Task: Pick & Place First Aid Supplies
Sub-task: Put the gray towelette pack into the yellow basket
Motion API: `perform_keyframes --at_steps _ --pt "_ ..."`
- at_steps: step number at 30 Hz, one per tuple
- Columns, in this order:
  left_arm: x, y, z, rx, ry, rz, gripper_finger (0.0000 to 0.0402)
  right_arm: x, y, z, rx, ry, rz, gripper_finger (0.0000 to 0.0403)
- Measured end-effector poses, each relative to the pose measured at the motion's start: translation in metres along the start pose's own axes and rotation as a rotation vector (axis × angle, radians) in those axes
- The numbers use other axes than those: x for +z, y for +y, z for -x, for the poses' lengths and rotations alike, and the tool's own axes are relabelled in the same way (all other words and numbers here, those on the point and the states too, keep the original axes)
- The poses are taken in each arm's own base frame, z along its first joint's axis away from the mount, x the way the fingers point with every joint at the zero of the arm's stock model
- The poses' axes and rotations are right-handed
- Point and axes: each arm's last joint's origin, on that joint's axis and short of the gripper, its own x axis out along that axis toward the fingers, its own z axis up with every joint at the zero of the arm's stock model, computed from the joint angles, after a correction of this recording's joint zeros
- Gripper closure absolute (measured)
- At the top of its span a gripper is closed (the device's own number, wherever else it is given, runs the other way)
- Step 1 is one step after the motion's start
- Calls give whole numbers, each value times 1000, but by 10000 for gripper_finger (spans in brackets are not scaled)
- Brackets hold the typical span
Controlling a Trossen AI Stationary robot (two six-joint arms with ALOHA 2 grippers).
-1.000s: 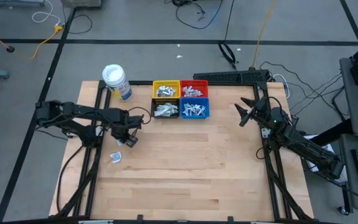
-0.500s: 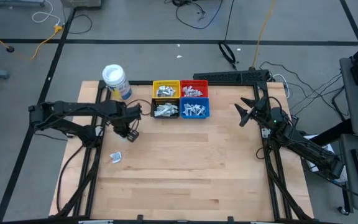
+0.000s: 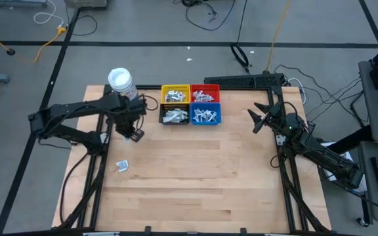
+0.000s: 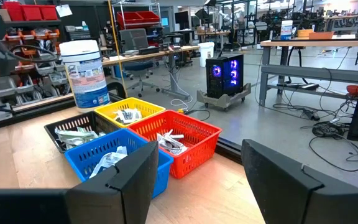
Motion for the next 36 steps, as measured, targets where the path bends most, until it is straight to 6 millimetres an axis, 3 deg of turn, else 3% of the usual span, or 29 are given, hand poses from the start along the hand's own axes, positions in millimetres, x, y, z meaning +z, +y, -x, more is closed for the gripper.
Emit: perform_keyframes --at_steps 8,20,29,36 --pt "45 -9 21 15 -31 -41 392 0 0 0 0 0 0 174" --pt "141 -22 43 -1 -52 -93 392 0 0 0 0 0 0 174" --pt "207 -24 62 -10 -109 -97 392 0 0 0 0 0 0 175" --pt "247 -22 82 -26 -201 -109 392 0 0 0 0 1 0 174"
